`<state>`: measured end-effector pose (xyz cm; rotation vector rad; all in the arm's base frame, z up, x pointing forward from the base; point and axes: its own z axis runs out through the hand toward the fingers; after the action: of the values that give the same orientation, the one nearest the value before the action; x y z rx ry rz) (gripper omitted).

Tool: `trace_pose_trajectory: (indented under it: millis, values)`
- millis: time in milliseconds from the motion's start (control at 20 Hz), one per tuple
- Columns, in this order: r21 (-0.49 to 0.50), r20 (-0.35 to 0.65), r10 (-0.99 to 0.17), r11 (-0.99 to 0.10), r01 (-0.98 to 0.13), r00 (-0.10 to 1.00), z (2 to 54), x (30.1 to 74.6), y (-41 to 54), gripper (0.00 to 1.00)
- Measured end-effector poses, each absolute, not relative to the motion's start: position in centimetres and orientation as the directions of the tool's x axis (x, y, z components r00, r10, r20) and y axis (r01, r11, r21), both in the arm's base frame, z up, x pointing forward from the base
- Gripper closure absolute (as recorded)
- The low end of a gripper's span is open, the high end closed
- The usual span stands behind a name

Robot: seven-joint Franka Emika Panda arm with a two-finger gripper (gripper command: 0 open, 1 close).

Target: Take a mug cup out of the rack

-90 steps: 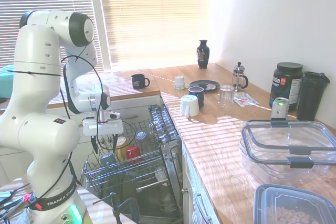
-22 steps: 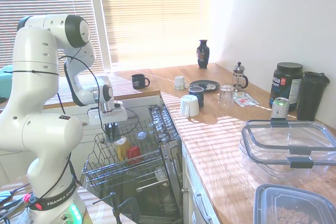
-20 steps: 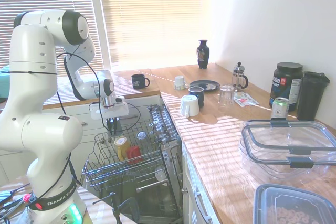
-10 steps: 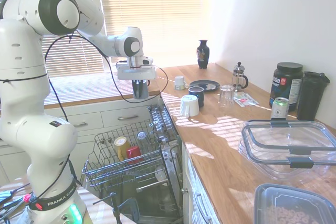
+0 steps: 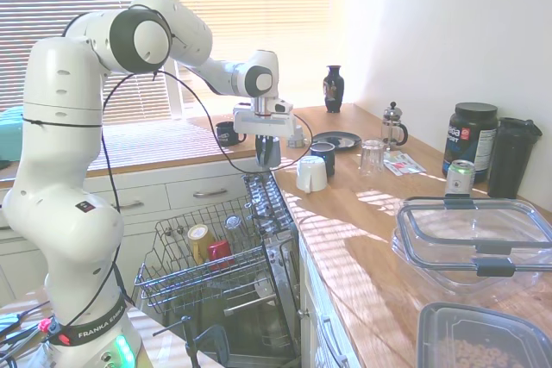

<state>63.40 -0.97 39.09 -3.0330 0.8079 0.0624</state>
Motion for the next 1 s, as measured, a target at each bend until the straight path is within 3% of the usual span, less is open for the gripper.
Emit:
trace_pose_trajectory:
  millis: [650, 700, 1000]
  values:
    - [0.051, -0.069, -0.525, -0.851, -0.522, 0.848, 36.8, 69.0, -4.4, 1.00]
    - [0.059, -0.074, -0.525, -0.851, -0.522, 0.848, 36.5, 69.2, -4.6, 0.00]
    - [0.078, -0.083, -0.534, -0.845, -0.528, 0.842, 36.1, 70.2, -4.9, 0.00]
